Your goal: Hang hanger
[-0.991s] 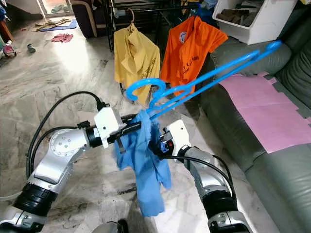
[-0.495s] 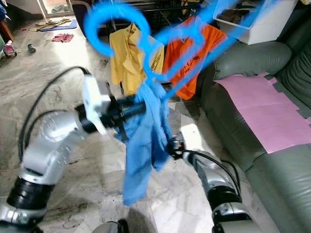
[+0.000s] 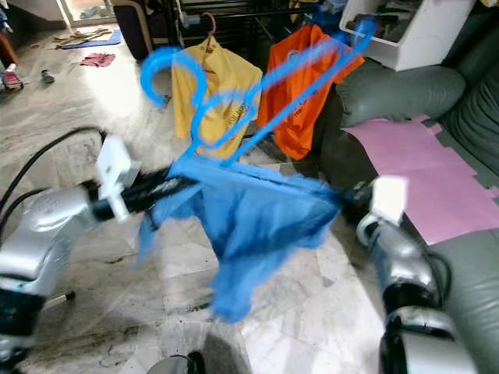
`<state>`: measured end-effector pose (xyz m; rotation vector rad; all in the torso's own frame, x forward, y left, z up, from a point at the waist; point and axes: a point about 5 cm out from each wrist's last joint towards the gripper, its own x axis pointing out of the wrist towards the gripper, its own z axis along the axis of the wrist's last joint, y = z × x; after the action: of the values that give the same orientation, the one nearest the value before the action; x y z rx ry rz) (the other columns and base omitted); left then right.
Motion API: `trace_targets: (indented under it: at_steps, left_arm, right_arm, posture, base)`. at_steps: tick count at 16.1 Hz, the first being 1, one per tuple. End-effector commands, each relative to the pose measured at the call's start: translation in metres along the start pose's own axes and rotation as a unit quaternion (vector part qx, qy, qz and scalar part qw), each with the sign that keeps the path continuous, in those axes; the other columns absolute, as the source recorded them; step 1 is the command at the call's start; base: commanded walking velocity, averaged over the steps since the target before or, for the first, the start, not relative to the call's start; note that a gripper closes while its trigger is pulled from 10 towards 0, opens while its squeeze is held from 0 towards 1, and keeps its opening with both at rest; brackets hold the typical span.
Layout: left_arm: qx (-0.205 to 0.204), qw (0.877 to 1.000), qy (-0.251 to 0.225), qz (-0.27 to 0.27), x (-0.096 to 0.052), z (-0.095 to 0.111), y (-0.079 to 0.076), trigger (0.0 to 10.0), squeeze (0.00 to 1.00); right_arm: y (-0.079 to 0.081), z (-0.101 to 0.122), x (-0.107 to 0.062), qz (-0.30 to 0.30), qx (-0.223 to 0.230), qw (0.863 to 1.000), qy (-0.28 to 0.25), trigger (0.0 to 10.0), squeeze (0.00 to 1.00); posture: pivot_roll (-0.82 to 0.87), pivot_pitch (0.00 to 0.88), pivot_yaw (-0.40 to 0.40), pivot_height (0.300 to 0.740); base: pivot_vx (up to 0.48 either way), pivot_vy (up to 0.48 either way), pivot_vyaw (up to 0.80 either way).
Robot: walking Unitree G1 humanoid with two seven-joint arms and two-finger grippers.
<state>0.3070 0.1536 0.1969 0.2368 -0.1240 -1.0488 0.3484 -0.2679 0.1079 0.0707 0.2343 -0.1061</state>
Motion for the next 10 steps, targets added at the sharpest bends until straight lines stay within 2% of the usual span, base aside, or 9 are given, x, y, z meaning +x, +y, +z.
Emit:
trace_targets:
  at_steps: [1,2,3,6,8,10]
  left_arm:
    - [0.011,1.0,0.004,0.026,-0.019,-0.002,0.009,0.0,0.0]
    - [0.003,1.0,0.012,0.026,-0.021,-0.008,0.008,0.0,0.0]
    - [-0.019,0.999,0.04,0.006,-0.026,-0.03,-0.003,0.0,0.0]
    - [-0.036,0.997,0.062,-0.023,-0.027,-0.046,-0.017,0.0,0.0]
    - [-0.038,0.997,0.068,-0.025,-0.028,-0.053,-0.021,0.0,0.0]
    - [-0.027,0.995,0.086,-0.031,-0.029,-0.059,-0.023,0.0,0.0]
  right_arm:
    - [-0.037,0.029,-0.005,-0.079,0.017,0.996,-0.041,0.0,0.0]
    - [-0.04,0.039,-0.005,-0.085,0.016,0.995,-0.056,0.0,0.0]
    - [-0.041,0.083,-0.002,-0.093,0.02,0.989,-0.115,0.0,0.0]
    - [-0.03,0.119,0.001,-0.079,0.022,0.984,-0.161,0.0,0.0]
    - [-0.021,0.13,0.004,-0.065,0.019,0.982,-0.174,0.0,0.0]
    - [-0.015,0.131,0.005,-0.057,0.016,0.983,-0.176,0.0,0.0]
  posture:
    - [0.02,0.081,-0.032,0.74]
    - [0.01,0.079,-0.032,0.74]
    - [0.01,0.079,-0.032,0.74]
    - [0.0,0.076,-0.041,0.74]
    - [0.0,0.073,-0.045,0.74]
    - [0.0,0.075,-0.046,0.74]
  base:
    - [0.0,0.0,0.0]
    - [0.0,0.0,0.0]
    - [0.0,0.0,0.0]
    - [0.0,0.0,0.0]
    - [0.0,0.0,0.0]
    - [0.0,0.0,0.0]
